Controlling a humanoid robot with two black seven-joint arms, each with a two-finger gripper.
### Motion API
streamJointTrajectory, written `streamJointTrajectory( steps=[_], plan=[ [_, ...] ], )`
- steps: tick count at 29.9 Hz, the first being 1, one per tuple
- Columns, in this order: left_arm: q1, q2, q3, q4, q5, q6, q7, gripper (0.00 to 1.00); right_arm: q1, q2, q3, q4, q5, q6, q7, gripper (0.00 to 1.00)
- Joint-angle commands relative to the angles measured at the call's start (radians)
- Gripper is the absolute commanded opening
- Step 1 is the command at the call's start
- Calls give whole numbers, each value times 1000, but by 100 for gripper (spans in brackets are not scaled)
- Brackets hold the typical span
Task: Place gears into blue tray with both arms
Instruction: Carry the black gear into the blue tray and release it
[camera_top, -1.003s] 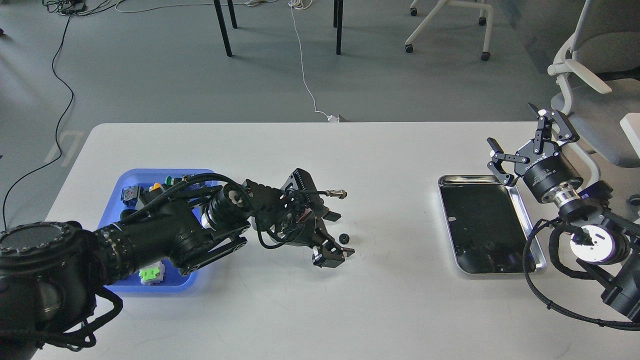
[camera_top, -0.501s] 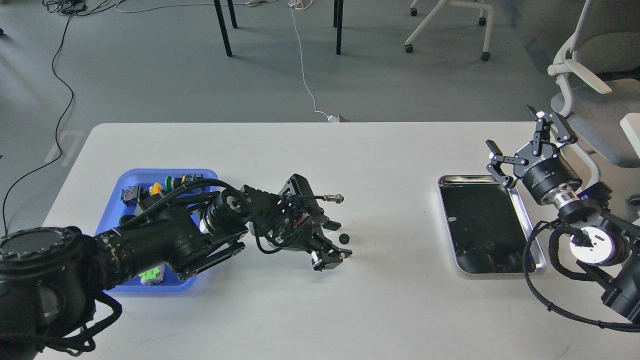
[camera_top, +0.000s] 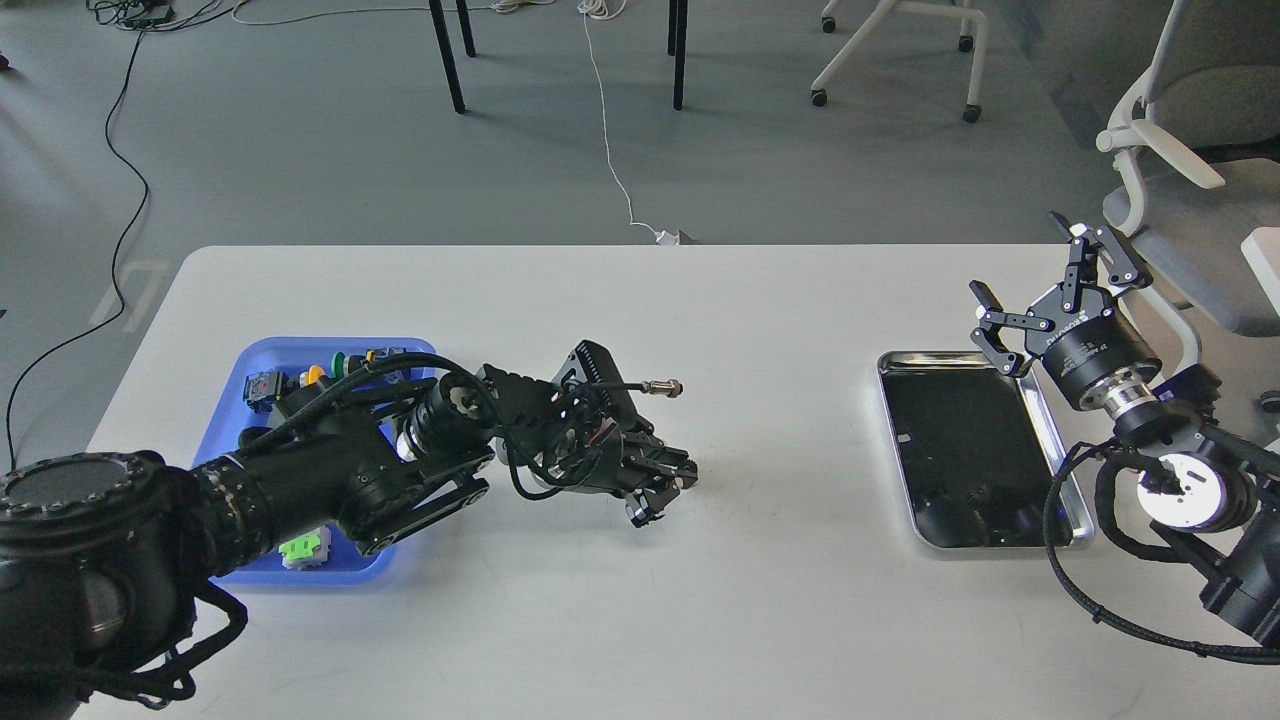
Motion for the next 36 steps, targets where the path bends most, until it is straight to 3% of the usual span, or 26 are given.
streamJointTrajectory(
  steps=[1, 7, 11, 19, 23, 28, 36],
  plan=[
    [0, 0, 0, -3, 0, 17, -1, 12, 0, -1, 0, 1, 0, -1, 0, 99],
    [-21, 26, -11, -43, 0, 22, -1, 12, 0, -3, -1, 2, 0, 0, 0, 99],
    [-101, 185, -14, -158, 0, 8, -1, 13, -3, -4, -3, 4, -1, 0, 0, 99],
    [-98, 558, -3, -358, 0, -65, -1, 15, -3, 4, -6, 5, -1, -1, 0, 99],
    [1, 697, -6, -356, 0, -58, -1, 14, -3, 4, -6, 7, -3, 0, 0, 99],
    [43, 800, -5, -350, 0, -55, -1, 15, -5, 8, -8, 5, -3, 0, 0, 99],
    [66, 817, -3, -287, 0, -44, -1, 15, -3, 23, -8, 4, -3, -3, 0, 99]
  ],
)
